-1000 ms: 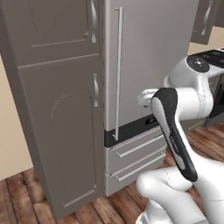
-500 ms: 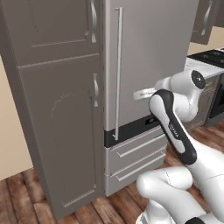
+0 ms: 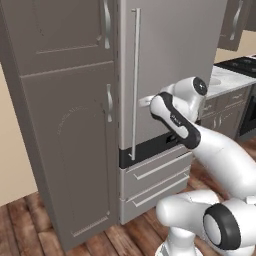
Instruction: Move the hot dog bun to the plate on the dining table and place the condiment next to that plate. Then navigate to the fridge and take the sausage and place it on the plate as well.
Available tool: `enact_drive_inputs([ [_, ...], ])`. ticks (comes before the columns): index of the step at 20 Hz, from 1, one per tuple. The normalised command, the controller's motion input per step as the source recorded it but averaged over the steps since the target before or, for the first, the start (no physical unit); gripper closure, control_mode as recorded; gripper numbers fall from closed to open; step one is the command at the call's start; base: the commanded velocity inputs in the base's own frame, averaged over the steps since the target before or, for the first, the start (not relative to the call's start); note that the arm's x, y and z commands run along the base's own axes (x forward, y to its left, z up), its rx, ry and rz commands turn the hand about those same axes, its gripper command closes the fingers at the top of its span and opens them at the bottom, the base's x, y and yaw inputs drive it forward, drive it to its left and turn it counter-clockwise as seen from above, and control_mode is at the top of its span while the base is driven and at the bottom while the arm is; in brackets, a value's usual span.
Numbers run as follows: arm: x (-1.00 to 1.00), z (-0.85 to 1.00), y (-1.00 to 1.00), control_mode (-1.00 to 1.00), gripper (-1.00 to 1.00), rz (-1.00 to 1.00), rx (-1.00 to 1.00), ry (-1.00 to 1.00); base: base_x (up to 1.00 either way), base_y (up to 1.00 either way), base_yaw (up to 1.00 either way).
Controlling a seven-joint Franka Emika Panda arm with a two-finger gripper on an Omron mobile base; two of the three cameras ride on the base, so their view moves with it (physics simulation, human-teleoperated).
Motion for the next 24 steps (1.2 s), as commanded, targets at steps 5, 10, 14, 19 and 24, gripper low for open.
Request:
enact_drive_inputs([
  [5,0.71,0.00,0.17,-1.00,-1.00,0.00,0.00,0.09,0.00,0.00,0.00],
  [10,0.53,0.00,0.08,-1.00,-1.00,0.00,0.00,0.01,0.00,0.00,0.00],
  [14,0.47,-0.16,0.02,-1.00,-1.00,0.00,0.00,-0.01,0.00,0.00,0.00],
  [19,0.44,-0.24,0.00,-1.00,-1.00,0.00,0.00,-0.01,0.00,0.00,0.00],
  [24,0.29,-0.31,0.00,-1.00,-1.00,0.00,0.00,-0.07,0.00,0.00,0.00],
])
